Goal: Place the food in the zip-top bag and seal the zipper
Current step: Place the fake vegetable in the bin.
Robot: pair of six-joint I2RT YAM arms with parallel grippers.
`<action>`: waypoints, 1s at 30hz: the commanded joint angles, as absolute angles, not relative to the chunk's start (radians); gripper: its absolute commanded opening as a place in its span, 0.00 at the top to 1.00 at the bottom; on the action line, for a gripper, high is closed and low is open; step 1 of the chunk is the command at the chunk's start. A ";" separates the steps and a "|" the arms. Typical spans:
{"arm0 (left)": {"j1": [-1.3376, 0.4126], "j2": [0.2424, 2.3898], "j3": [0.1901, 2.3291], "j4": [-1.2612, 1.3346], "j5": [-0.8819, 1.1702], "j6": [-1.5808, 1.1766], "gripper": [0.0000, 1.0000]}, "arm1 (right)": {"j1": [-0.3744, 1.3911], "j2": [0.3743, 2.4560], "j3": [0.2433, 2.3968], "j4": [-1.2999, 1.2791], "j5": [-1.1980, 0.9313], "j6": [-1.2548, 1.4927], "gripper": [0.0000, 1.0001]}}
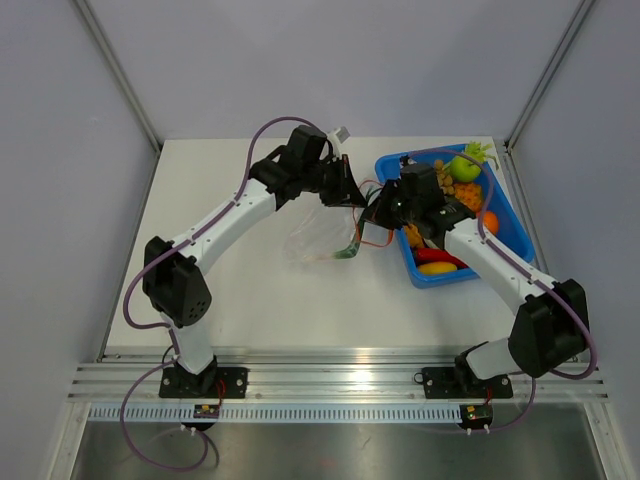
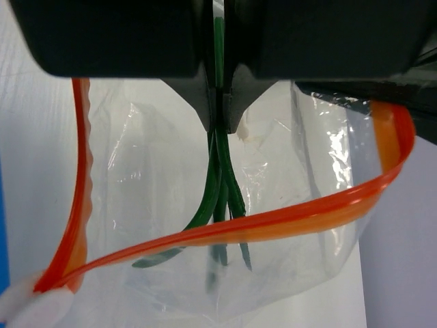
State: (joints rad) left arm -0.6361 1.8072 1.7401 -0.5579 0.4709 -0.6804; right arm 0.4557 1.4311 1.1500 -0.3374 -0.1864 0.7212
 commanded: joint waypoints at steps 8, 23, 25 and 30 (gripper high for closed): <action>-0.646 1.750 1.744 -0.477 0.538 -0.696 1.00 | 0.469 1.529 1.127 -0.222 -0.235 0.784 1.00; -0.646 1.763 1.712 -0.477 0.546 -0.678 1.00 | 0.471 1.434 1.078 -0.121 -0.285 0.796 1.00; -0.646 1.758 1.717 -0.479 0.545 -0.677 1.00 | 0.471 1.459 1.092 -0.178 -0.270 0.770 1.00; -0.643 1.743 1.718 -0.495 0.519 -0.667 1.00 | 0.471 1.460 1.114 -0.262 -0.210 0.727 0.98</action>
